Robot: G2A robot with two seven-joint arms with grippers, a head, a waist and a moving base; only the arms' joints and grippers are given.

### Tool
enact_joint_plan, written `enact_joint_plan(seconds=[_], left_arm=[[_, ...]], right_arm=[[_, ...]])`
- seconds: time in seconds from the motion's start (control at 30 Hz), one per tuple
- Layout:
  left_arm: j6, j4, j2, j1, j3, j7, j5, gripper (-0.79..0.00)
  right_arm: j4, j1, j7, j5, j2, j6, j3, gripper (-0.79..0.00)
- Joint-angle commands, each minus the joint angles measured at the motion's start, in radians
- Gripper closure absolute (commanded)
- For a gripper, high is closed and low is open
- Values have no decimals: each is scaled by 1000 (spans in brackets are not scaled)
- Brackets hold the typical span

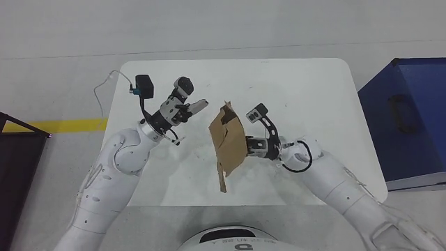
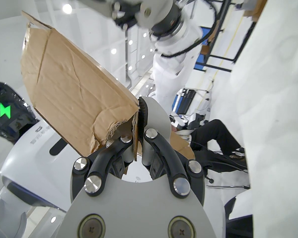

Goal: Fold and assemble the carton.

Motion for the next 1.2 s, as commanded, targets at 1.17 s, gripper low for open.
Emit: enact_joint_plan(seconds=[1.17], left_arm=[[28,14,5,54,-73,67,68,-785]], right_arm=[[-413,-201,-302,-788,106,199,365,0]])
